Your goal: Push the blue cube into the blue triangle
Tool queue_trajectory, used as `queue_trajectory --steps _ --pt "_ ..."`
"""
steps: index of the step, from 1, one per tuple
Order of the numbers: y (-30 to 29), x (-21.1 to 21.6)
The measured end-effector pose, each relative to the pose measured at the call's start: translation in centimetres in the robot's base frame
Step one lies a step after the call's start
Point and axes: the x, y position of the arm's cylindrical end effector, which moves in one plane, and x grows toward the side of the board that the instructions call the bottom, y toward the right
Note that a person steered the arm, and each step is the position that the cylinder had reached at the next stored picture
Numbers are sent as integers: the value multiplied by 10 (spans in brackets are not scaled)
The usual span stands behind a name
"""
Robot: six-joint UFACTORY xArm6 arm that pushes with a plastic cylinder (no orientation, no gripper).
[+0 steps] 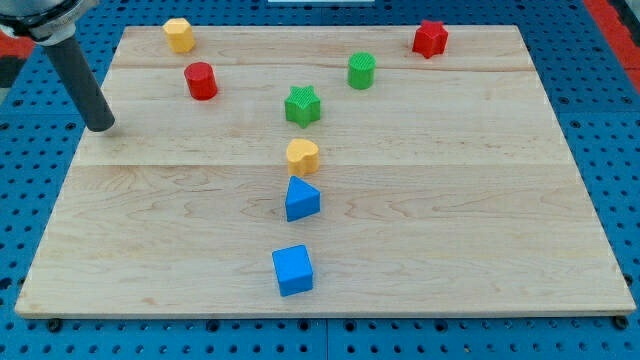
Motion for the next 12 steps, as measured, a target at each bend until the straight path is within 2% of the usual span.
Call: queue_trajectory --steps 3,4,5,6,7,9,11,12 --pt "56 9" --pt "81 70" --pt "106 178" --pt "143 234" --pt "173 235" --pt "309 234" --pt "262 230" --pt "208 228"
